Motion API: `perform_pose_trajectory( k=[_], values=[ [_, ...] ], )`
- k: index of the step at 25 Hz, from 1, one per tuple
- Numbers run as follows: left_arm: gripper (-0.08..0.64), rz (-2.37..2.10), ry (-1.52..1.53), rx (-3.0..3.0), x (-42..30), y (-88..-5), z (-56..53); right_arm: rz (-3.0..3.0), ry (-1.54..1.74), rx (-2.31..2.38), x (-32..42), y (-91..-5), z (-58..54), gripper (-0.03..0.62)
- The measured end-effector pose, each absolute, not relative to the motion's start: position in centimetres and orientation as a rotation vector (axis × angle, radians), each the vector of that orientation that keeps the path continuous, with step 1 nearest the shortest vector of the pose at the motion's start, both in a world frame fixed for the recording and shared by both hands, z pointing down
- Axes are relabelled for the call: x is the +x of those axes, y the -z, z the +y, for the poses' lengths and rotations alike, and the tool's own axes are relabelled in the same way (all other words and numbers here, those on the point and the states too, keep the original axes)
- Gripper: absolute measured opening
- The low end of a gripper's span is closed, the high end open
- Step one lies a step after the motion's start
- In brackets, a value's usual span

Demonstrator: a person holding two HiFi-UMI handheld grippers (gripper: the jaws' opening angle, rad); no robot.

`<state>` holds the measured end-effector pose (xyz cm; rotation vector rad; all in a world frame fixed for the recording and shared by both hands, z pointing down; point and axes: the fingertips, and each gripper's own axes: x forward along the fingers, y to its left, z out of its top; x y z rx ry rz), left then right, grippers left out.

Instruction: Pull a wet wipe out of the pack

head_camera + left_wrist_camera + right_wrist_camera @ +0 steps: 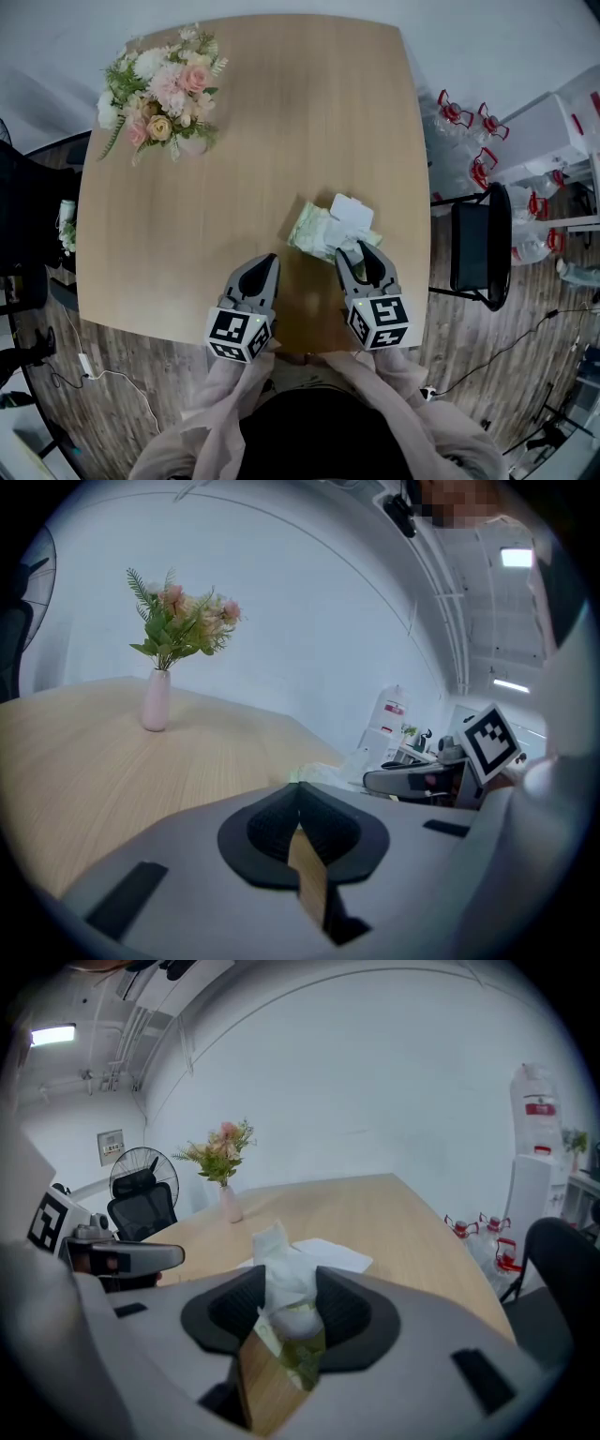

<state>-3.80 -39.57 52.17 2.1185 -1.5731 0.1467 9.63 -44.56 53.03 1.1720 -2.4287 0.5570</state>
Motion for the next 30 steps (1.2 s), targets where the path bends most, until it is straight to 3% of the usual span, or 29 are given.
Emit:
perform_pose_trajectory(
  k=[7,13,30],
  values=[
    [0.011,-1.58,-0.141,2.104,-4.0,-52.4,-39.5,-2.42,-0.549,1.159,9.3,-53.2,-44.3,0.074],
    [0.011,-1.586,-0.139,2.099,-4.2,-52.4,-39.3,-2.416,-0.536,1.16,9.4,-53.2,-44.4,0.039],
    [0.011,-1.587,-0.116,2.103,-3.8,-51.8,-38.4,-2.445,-0.529,1.173,9.6,-52.3,-43.4,0.023]
  ],
)
